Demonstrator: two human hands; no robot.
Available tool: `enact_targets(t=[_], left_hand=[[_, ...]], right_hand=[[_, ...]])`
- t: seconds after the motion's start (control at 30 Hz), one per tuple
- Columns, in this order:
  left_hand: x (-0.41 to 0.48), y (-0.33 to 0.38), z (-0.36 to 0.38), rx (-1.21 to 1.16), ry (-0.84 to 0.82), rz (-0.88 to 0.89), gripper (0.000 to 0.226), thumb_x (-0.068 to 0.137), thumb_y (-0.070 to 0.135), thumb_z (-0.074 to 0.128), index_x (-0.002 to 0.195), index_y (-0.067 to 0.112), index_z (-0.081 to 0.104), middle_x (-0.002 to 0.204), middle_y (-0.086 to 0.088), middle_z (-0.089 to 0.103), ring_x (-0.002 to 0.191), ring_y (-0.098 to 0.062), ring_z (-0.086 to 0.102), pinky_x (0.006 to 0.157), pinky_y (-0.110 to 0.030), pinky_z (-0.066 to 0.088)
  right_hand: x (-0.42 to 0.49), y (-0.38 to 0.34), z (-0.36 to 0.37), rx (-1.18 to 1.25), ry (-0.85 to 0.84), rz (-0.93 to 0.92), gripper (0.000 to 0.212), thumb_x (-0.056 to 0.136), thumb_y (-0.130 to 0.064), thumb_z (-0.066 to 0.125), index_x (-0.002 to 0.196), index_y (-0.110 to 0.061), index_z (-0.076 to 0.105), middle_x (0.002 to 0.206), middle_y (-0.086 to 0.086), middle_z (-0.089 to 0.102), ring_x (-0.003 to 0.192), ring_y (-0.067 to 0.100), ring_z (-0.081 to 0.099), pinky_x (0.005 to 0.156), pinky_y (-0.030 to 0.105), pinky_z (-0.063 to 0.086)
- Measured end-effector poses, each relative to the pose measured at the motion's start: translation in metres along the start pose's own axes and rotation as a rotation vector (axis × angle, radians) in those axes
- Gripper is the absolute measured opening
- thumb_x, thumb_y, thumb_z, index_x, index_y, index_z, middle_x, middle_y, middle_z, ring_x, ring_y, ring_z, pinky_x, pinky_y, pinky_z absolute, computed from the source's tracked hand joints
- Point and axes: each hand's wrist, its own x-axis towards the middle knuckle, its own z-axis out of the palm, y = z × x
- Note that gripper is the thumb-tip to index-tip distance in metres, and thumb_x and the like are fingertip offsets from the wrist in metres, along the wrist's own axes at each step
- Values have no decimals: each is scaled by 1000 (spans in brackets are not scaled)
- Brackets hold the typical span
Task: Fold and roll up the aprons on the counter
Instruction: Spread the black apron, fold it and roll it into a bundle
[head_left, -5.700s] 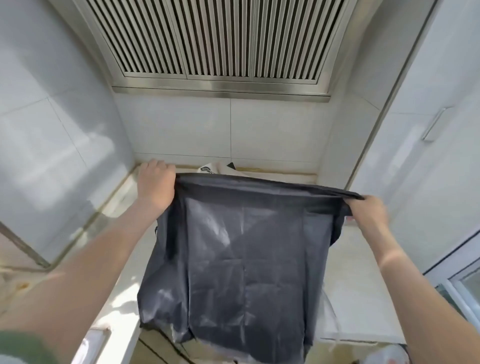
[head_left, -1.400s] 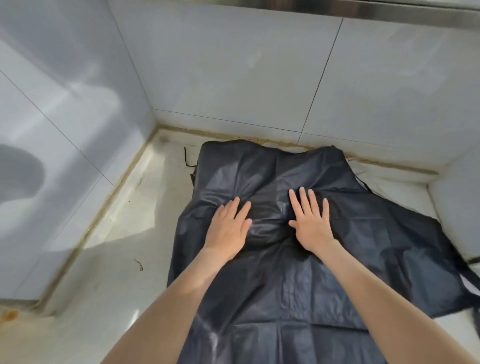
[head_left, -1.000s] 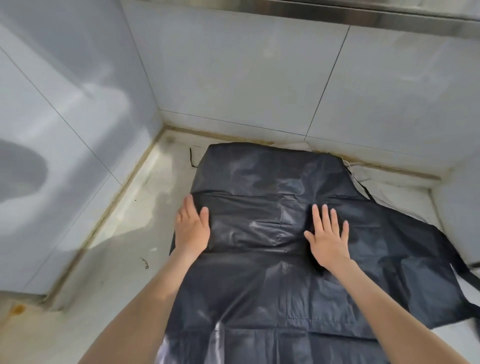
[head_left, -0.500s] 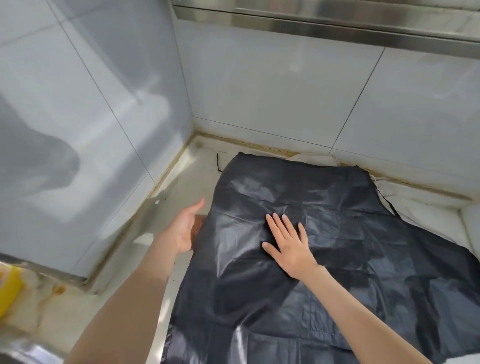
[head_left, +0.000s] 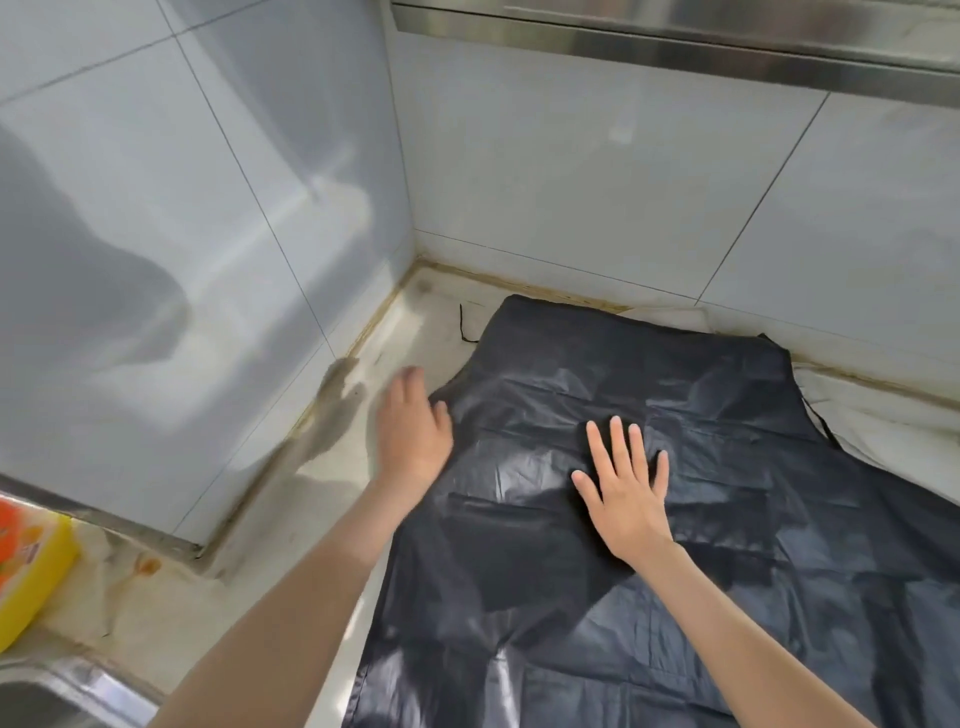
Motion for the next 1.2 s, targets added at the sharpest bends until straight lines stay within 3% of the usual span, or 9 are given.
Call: enact_targets(t=[0.17,0.3,0.43,0.57,0.7,0.8,0.87,1.0,1.2], left_hand=[[-48,39,41,118,-400,641,61,95,47,28,149,17,32,158,-9,23,146,-25,20,119,-42,16],[-60,42,72,419,-630,575,67,93,60,8,153,32,-1,161,-1,-10,147,-16,-13,118,-37,-14],[-61,39,76,495,-619,558,62,100,56,14,151,32,-11,160,0,-17,146,-16,-17,118,-37,-15],[-76,45,75,529,-532,529,61,103,44,20,152,25,-11,160,-6,-13,148,-23,-11,119,-41,-8],[-100,65,66,345,-466,509,55,95,16,43,146,12,24,144,-7,32,126,-23,34,106,-30,29],[-121,74,49,161,-463,487,14,93,15,43,107,13,44,106,-1,50,95,-19,47,82,-30,43],[-142,79,38,99,-597,488,6,96,19,40,92,14,41,90,-1,54,81,-22,52,71,-36,46],[-194,81,30,178,-989,454,24,97,40,44,82,22,48,78,8,55,71,-13,51,64,-29,40],[-250,55,32,75,-978,353,27,85,41,66,105,24,59,99,9,50,103,-14,55,99,-34,39]], right_hand=[[-3,16,-5,114,-43,-95,60,101,-45,25,150,-31,-7,158,-10,-14,139,2,-27,116,37,-18],[-21,37,-5,22,-66,-223,64,91,-58,3,149,-33,1,157,-12,-4,143,3,-17,116,32,-16],[-52,62,4,-65,-100,-99,82,70,-63,-41,144,-36,-19,153,-19,-16,139,2,-24,116,37,-15],[-77,81,4,-131,-144,18,91,59,-62,-49,142,-34,-24,148,-17,-21,141,5,-19,116,43,-9],[-109,98,-10,-190,-131,105,65,98,-53,16,150,-22,-7,158,-7,2,148,14,8,118,43,7],[-138,102,-16,-139,-17,60,82,68,-27,82,139,-7,46,128,8,58,111,26,59,89,42,49],[-164,100,-15,-102,22,-1,65,64,-24,84,122,-9,57,110,3,60,93,25,62,74,34,51],[-217,90,-13,113,-169,-77,43,87,-32,64,120,-17,42,108,-5,45,106,19,48,88,26,39],[-284,70,4,19,-413,-214,88,68,-52,72,140,-28,28,139,-7,28,128,16,26,106,35,24]])
